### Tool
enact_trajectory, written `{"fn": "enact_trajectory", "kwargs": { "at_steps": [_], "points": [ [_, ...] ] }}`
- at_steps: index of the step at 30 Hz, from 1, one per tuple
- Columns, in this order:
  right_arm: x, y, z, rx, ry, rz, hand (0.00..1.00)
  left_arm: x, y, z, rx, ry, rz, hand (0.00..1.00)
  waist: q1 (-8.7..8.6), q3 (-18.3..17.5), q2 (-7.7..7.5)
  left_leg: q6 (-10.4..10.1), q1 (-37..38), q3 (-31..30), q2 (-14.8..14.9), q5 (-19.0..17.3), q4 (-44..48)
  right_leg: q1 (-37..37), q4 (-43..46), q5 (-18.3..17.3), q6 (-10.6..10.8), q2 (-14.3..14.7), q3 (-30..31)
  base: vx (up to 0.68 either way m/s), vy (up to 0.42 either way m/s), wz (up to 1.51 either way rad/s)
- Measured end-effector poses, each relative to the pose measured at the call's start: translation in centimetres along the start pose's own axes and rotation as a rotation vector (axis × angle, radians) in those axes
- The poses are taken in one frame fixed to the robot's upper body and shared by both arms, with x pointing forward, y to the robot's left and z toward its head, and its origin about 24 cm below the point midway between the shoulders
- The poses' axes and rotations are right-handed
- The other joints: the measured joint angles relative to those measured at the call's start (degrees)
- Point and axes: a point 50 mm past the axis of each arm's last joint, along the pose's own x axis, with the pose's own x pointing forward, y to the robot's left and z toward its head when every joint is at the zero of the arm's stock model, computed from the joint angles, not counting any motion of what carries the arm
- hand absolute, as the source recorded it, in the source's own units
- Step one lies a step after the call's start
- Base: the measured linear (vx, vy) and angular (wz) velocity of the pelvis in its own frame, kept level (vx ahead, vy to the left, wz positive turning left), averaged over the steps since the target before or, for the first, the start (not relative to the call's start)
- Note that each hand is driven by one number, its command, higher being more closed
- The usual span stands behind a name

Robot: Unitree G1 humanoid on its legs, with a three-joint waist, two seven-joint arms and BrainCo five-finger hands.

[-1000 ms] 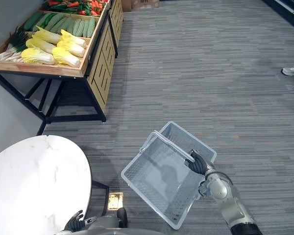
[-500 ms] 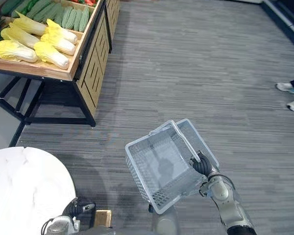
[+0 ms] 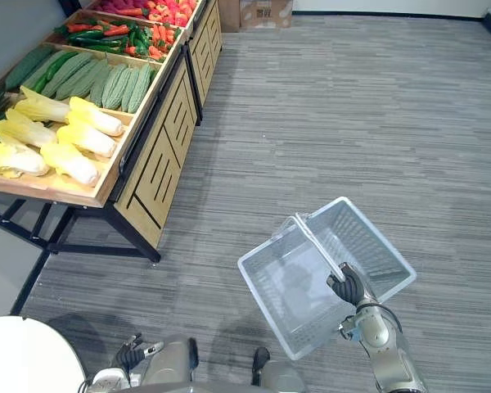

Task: Pick vegetable in the basket

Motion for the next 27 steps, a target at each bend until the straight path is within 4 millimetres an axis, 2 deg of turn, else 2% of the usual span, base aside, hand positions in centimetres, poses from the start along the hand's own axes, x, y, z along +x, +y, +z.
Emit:
{"fn": "enact_trajectory", "kwargs": {
  "at_steps": [1,2,3,4,5,6,7,8,9,10,12,13,14,16,17,18,19,20,21,22,23,24,26,27],
  "points": [
    [-0.1,0.0,-0.1,-0.001,0.004,0.0,1.0,0.0,0.0,0.0,0.0,0.002,0.001,0.0,-0.07,0.02,-0.03,0.11,0.16,0.71,-0.88,0.23,-5.87,0.8,-0.24,-0.38,0.58,-0.51,-0.03,0.45,0.099,-0.14],
    [-0.4,-0.1,-0.5,0.001,0.019,-0.006,1.0,0.0,-0.1,-0.1,0.0,0.005,0.001,0.0,-0.46,-0.06,0.13,0.33,0.96,0.29,-3.19,2.3,-17.84,2.96,-1.06,-1.27,1.9,-1.35,-0.13,0.41,0.134,-0.06],
    [-0.8,-0.2,-1.0,0.001,0.037,-0.012,1.0,-0.1,-0.3,-0.3,-0.004,0.01,-0.001,0.0,-0.52,-0.39,0.7,-0.55,2.99,-0.32,-5.05,6.57,-29.26,5.19,-2.2,-2.2,3.11,-1.48,-0.06,0.5,0.171,-0.05],
    [-1.0,-0.2,-1.3,0.001,0.048,-0.015,1.0,-0.2,-0.4,-0.5,-0.006,0.013,-0.003,0.0,-0.53,-0.58,1.17,-0.38,3.72,-1.24,-5.44,9.09,-33.93,6.46,-2.74,-2.9,3.81,-1.32,0.04,0.44,0.186,-0.13],
    [-1.4,-0.2,-1.8,-0.005,0.064,-0.011,1.0,-0.5,-0.6,-1.1,-0.013,0.027,-0.005,0.0,-0.49,-1.37,2.82,0.05,4.74,-2.98,-5.18,12.42,-39.61,8.35,-2.67,-5.13,4.86,-0.07,0.64,0.45,0.217,-0.09],
    [-1.5,0.6,-2.1,0.008,0.082,0.007,1.0,-0.7,-0.4,-1.8,-0.012,0.047,0.003,0.0,-0.53,-1.96,3.28,4.4,5.26,-4.44,-5.64,18.36,-38.73,10.33,-1.85,-7.5,6.05,0.18,1.2,0.44,0.214,0.02],
    [-1.6,1.3,-2.1,0.018,0.089,0.026,1.0,-0.6,-0.2,-1.7,-0.009,0.048,0.007,0.0,-0.61,-2.41,1.67,3.84,5.34,-4.31,-6.99,17.46,-38.33,10.24,-1.31,-7.86,6.1,-1.18,1.43,0.42,0.189,0.12],
    [-1.6,1.9,-1.8,0.012,0.075,0.054,1.0,-0.6,0.1,-1.5,-0.007,0.038,0.016,0.0,-0.36,-2.46,0.34,4.47,5.61,-3.94,-8.28,16.31,-38.12,9.51,0.01,-7.85,6.09,-2.6,2.58,0.31,0.124,0.11],
    [-1.5,2.0,-1.6,0.01,0.066,0.061,1.0,-0.5,0.3,-1.3,-0.004,0.031,0.018,0.0,-0.26,-2.52,-0.08,4.91,5.6,-3.53,-8.72,15.81,-38.07,9.07,0.83,-7.84,6.09,-3.16,3.26,0.41,0.17,-0.09],
    [-1.0,2.3,-0.9,-0.004,0.037,0.085,1.0,-0.6,0.3,-1.4,-0.003,0.035,0.02,0.0,0.4,-2.7,-0.68,6.32,5.71,-2.13,-9.67,14.92,-37.26,8.15,2.52,-7.69,6.27,-4.61,5.15,0.32,0.135,-0.17],
    [-0.5,2.5,-0.2,-0.015,0.01,0.097,1.0,-0.6,0.3,-1.5,0.017,0.036,0.015,0.0,0.92,-2.8,-0.96,7.16,6.47,-0.99,-10.67,13.64,-37.02,8.13,2.89,-7.14,7.1,-6.02,6.65,0.28,0.127,-0.22],
    [0.0,2.7,0.3,-0.02,-0.012,0.108,1.0,-0.6,0.2,-1.5,0.034,0.036,0.01,0.0,1.2,-2.78,-1.08,7.42,7.41,-0.12,-11.39,12.59,-37.34,7.97,3.91,-6.46,8.21,-6.93,7.98,0.24,0.119,-0.26],
    [0.2,2.8,0.6,-0.019,-0.023,0.109,1.0,-0.6,0.2,-1.5,0.037,0.037,0.009,0.0,1.48,-2.76,-1.14,7.58,8.21,0.42,-11.68,12.13,-37.82,7.18,5.76,-6.42,8.28,-7.36,9.22,0.26,0.134,-0.35],
    [0.6,2.8,1.1,-0.019,-0.042,0.11,1.0,-0.7,0.2,-2.0,0.045,0.057,0.006,0.0,1.64,-2.54,-1.78,7.36,10.53,1.34,-12.09,10.96,-39.72,3.57,14.36,-6.38,8.37,-7.73,11.71,0.19,0.104,-0.37],
    [0.6,3.0,1.3,-0.02,-0.05,0.116,1.0,-0.8,0.1,-2.3,0.062,0.067,-0.001,0.0,1.71,-2.77,-1.88,7.4,12.52,2.29,-12.23,10.54,-41.42,-1.24,24.46,-5.18,10.43,-8.01,12.57,0.13,0.068,-0.37],
    [0.7,3.1,1.5,-0.018,-0.056,0.116,1.0,-0.8,0.2,-2.4,0.075,0.069,-0.003,0.0,1.74,-2.98,-1.98,7.47,13.48,2.97,-12.4,10.12,-42.04,-4.15,29.66,-3.71,12.67,-8.41,12.85,0.19,0.081,-0.42],
    [0.9,3.4,1.9,-0.01,-0.071,0.121,1.0,-0.9,0.6,-2.5,0.106,0.071,-0.003,0.0,1.41,-2.67,-3.24,7.93,15.7,3.57,-12.99,9.18,-43.06,-8.73,39.45,1.57,15.19,-9.39,12.73,0.24,0.094,-0.19],
    [0.7,4.1,1.8,0.005,-0.06,0.136,1.0,-1.0,0.9,-2.6,0.141,0.076,-0.01,0.0,0.81,-2.68,-3.25,8.46,19.49,3.23,-13.23,8.46,-44.45,-11.05,46.83,10.51,14.98,-9.69,12.52,0.31,0.116,-0.09],
    [0.5,4.5,1.6,0.013,-0.05,0.143,1.0,-1.0,0.7,-2.7,0.152,0.078,-0.02,0.0,0.54,-2.72,-3.51,8.83,21.2,3.1,-13.25,7.92,-44.75,-12.06,49.64,15.16,15.15,-9.57,12.49,0.23,0.088,0.04],
    [0.3,5.0,1.4,0.027,-0.04,0.152,1.0,-1.1,0.9,-2.8,0.167,0.079,-0.021,0.0,0.44,-2.77,-3.92,9.79,22.59,2.7,-13.06,6.78,-44.32,-14.13,55.55,15.75,14.81,-9.59,12.38,0.22,0.037,0.1],
    [0.1,5.3,1.4,0.039,-0.033,0.155,1.0,-1.1,1.2,-2.8,0.173,0.081,-0.017,0.0,0.07,-2.75,-4.04,10.33,23.44,1.93,-12.92,5.59,-43.1,-16.86,62.14,13.51,11.59,-9.45,11.4,0.29,-0.009,0.38],
    [0.0,5.2,1.1,0.049,-0.021,0.139,1.0,-1.0,1.3,-2.8,0.169,0.081,-0.014,0.0,-1.04,-2.89,-4.33,10.5,25.43,0.96,-12.16,5.15,-42.32,-20.08,68.44,10.46,9.74,-8.61,9.05,0.35,-0.043,0.46],
    [-0.2,4.6,0.6,0.055,-0.004,0.104,1.0,-0.9,1.4,-2.5,0.164,0.075,-0.009,0.0,-1.89,-2.72,-3.97,9.99,27.27,-1.13,-11.23,4.33,-42.39,-23.82,68.94,7.96,7.68,-7.98,5.81,0.32,-0.072,0.5],
    [-0.2,4.5,0.6,0.055,-0.004,0.1,1.0,-0.9,1.4,-2.5,0.164,0.076,-0.008,0.0,-2.01,-2.73,-3.99,9.93,27.6,-1.67,-11.06,4.11,-42.41,-24.53,67.69,6.8,7.62,-7.99,5.02,0.29,-0.116,0.54]
  ]
}}
